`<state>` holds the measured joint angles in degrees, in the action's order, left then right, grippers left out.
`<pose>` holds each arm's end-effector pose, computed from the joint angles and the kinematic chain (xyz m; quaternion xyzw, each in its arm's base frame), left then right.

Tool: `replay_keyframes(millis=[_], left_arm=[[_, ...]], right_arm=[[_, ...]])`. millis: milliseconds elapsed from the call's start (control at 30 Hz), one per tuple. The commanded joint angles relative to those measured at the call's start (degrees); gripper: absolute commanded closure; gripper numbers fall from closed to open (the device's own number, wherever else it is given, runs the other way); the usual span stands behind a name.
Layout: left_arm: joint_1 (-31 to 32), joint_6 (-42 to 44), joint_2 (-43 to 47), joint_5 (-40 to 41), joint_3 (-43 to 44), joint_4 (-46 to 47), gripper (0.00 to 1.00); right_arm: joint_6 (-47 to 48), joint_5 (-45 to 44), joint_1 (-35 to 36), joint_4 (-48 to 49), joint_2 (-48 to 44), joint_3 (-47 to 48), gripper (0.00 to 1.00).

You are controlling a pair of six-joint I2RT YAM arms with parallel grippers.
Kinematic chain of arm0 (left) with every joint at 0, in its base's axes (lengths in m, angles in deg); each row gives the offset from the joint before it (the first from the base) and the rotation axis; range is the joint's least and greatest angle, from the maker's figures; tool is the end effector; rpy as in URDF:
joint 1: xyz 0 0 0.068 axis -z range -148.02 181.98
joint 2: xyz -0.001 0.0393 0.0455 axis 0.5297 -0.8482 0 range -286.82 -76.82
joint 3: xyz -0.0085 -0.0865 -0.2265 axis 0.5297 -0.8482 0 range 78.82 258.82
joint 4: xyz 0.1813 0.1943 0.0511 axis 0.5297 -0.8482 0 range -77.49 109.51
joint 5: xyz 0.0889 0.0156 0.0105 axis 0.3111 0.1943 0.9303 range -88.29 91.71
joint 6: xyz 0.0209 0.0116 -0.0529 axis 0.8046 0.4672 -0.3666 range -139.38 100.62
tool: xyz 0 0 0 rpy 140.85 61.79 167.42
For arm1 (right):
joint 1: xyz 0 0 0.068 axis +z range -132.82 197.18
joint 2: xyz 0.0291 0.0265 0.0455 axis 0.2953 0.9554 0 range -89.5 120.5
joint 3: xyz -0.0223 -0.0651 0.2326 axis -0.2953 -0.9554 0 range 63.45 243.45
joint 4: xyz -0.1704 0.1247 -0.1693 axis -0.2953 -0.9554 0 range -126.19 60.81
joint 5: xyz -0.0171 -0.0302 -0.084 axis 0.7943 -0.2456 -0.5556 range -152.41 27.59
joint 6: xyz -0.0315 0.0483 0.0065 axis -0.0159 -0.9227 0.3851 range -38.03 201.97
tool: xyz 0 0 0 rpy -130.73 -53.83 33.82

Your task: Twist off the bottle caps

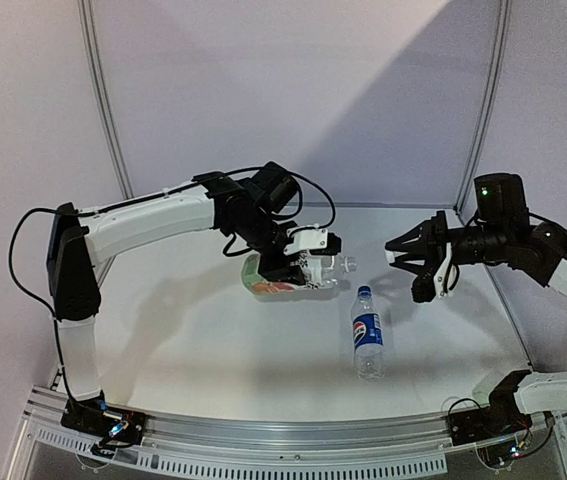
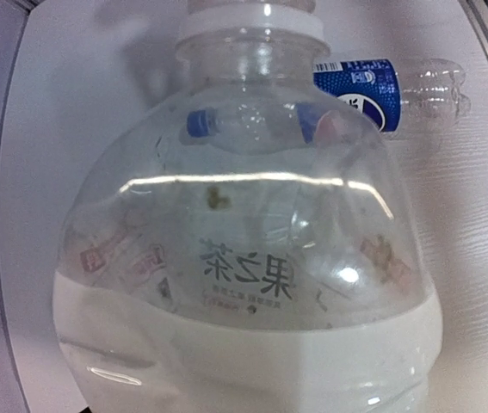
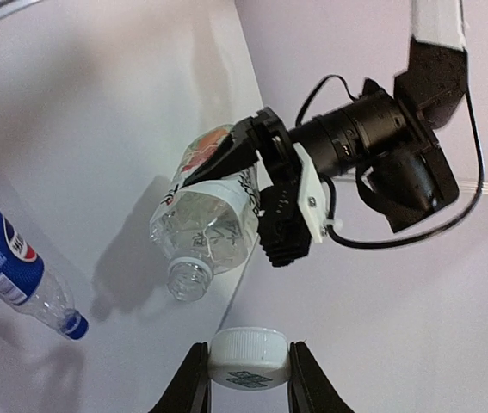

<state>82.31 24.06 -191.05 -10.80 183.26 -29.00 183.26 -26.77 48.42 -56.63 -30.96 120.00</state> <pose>0.2719 -0.3421 0.2439 0.7184 0.6319 -0.1209 0.2647 0.2004 0.1500 0.3101 -0.8146 0.1896 -0.0592 0.5449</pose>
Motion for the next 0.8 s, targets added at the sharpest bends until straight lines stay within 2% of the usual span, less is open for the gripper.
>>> replay_keyframes(millis=[0,33,133,233,300,367,500,667,767], left_arm=[[-0.4,0.0,1.9,1.2,-2.6,-1.3,1.0],[-0.5,-0.3,2.3,1.4,-3.2,-1.0,1.0],[-0.9,-1.2,3.5,2.3,-4.8,-0.1,1.0],[-1.5,-3.6,3.8,5.2,-5.5,2.5,1.0],[-2.1,-5.4,3.8,6.4,-5.6,3.7,1.0],[-2.5,-6.7,4.0,6.7,-5.9,4.7,1.0],[-3.0,-7.2,4.1,6.1,-6.0,5.3,1.0],[-3.0,-7.8,3.8,5.6,-5.4,5.2,1.0],[-3.0,-7.9,3.7,6.2,-5.0,5.5,1.0]], right_arm=[[-16.1,-2.5,0.2,-9.5,-0.1,2.7,1.0],[-24.3,-5.8,0.3,-9.9,0.7,3.4,1.0],[-39.9,-12.6,0.2,-16.3,5.4,7.2,1.0],[-53.6,-16.3,0.2,-25.0,13.8,11.8,0.91],[-64.2,-21.1,-0.1,-25.2,18.2,12.3,0.9],[-73.1,-21.6,-2.0,-24.8,21.5,11.1,0.9],[-82.4,-21.6,-6.8,-21.0,22.9,7.4,0.9],[-86.1,-25.6,-10.6,-19.8,24.4,5.2,0.9],[-88.1,-29.0,-10.6,-18.6,25.2,2.9,0.84]])
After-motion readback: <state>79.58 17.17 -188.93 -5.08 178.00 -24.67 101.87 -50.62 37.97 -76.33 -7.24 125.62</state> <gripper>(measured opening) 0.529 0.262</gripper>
